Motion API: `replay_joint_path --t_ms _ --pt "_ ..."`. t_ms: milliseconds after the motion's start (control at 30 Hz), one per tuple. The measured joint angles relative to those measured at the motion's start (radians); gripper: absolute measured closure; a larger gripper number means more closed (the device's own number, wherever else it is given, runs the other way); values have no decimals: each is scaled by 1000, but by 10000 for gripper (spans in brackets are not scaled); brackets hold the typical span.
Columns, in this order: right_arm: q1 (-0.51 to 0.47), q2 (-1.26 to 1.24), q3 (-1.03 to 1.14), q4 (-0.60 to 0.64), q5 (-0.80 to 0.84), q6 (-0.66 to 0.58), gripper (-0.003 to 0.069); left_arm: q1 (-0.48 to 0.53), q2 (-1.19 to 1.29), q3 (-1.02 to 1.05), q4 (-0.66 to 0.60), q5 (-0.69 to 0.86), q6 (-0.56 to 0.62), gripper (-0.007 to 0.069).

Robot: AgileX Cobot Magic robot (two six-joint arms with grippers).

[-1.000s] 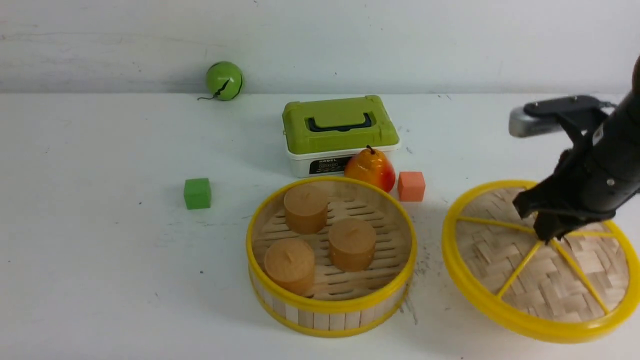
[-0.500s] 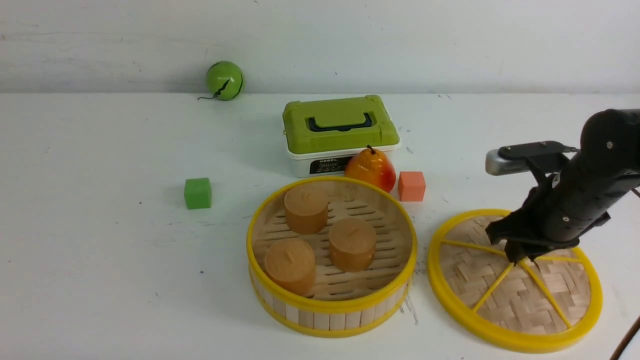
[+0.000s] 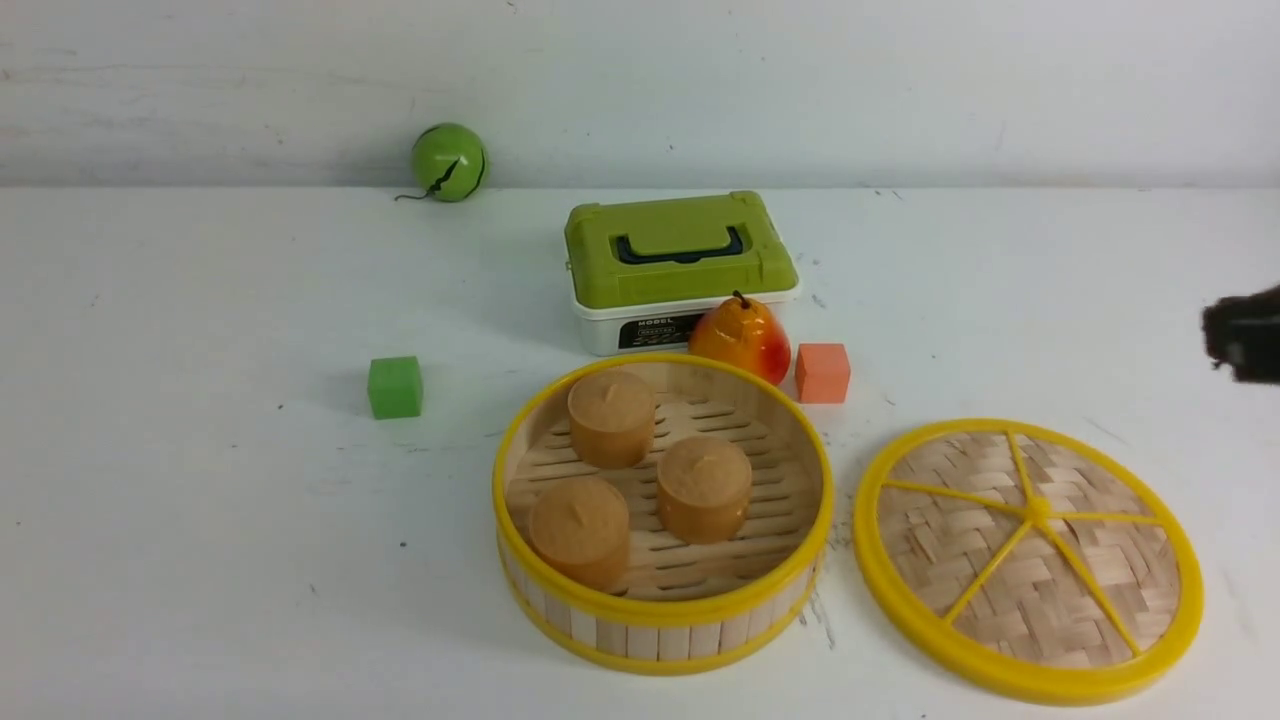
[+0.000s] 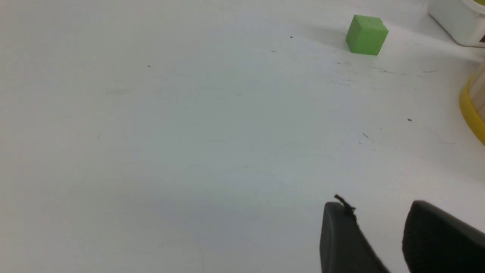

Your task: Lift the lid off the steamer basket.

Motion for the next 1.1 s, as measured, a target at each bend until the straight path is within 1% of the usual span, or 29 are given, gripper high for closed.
replay_joint_path --t_ms 33,167,300,467,667,867,933,967,1000,1067,1100 --pt "0 -83 45 30 -16 -19 680 0 0 0 0 0 0 385" --pt "0 -233 131 70 -49 -53 681 0 0 0 0 0 0 385" --pt "0 -344 210 75 -82 -63 681 0 0 0 0 0 0 385" --pt "0 -432 256 68 -82 -63 681 0 0 0 0 0 0 385" --pt "0 -466 313 7 -164 -63 681 0 0 0 0 0 0 385" --pt "0 -468 346 -47 -195 -64 680 0 0 0 0 0 0 385" --pt "0 -486 406 -83 -260 -64 680 0 0 0 0 0 0 385" --pt "-1 -489 412 -88 -266 -64 680 0 0 0 0 0 0 385" --pt "-10 -526 475 -125 -330 -64 680 0 0 0 0 0 0 385" --pt "-36 -588 559 -162 -399 -43 680 0 0 0 0 0 0 385" --pt "-40 -588 559 -162 -399 -43 680 0 0 0 0 0 0 385"
